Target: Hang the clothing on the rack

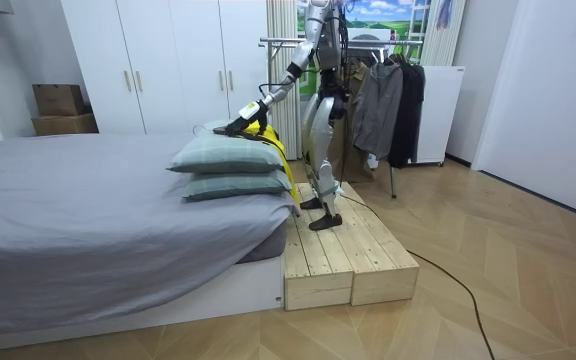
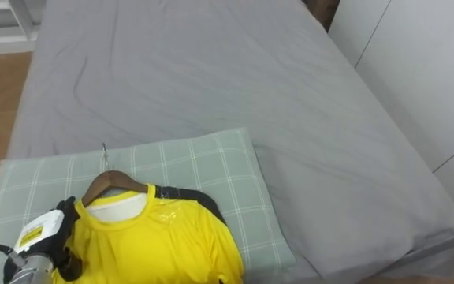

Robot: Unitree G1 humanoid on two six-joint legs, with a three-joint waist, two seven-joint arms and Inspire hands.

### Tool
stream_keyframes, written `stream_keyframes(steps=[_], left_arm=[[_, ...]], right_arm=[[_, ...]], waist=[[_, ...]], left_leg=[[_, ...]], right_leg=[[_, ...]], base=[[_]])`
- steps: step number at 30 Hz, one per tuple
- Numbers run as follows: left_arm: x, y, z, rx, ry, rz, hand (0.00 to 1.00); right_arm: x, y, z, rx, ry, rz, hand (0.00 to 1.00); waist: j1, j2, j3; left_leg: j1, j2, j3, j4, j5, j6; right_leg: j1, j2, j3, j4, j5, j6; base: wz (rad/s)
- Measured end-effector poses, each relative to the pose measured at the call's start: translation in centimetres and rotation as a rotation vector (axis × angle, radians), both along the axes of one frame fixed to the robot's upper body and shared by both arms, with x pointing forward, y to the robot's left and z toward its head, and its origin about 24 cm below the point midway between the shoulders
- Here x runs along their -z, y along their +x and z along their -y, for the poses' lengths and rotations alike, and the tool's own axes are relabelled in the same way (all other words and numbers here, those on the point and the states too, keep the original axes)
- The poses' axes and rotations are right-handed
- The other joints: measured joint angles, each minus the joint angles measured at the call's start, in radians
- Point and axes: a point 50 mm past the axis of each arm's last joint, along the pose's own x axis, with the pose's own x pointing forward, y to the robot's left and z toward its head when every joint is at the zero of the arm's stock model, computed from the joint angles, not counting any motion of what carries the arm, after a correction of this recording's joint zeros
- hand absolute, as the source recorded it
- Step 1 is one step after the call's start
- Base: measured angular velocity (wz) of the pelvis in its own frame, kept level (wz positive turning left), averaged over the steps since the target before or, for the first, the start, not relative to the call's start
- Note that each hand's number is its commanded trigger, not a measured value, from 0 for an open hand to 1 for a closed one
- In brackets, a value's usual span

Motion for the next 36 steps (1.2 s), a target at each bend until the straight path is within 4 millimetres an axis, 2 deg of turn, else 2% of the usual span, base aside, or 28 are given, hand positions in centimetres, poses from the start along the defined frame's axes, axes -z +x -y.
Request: stream_keyframes(steps=[15, 36], left_arm=[[-0.32, 0.2, -0.72, -0.017, 0.002, -0.024, 1.0], [-0.39, 0.28, -0.77, -0.033, -0.035, -0.017, 1.0]], right_arm=[[0.02, -0.01, -0.06, 0.002, 0.005, -0.002, 0.0], [0.02, 0.12, -0.05, 0.0, -0.028, 0.013, 0.0]], waist=[[0.0, 0.003, 0.0026], [0.003, 0.002, 0.0018]], left_leg=[[0.001, 0.0, -0.001, -0.001, 0.0, 0.0], [0.0, 0.001, 0.003, -0.008, 0.0, 0.0]], right_leg=[[0.003, 0.001, -0.003, -0.003, 0.0, 0.0], [0.001, 0.001, 0.001, -0.009, 0.0, 0.0]], base=[[0.0], [0.0]])
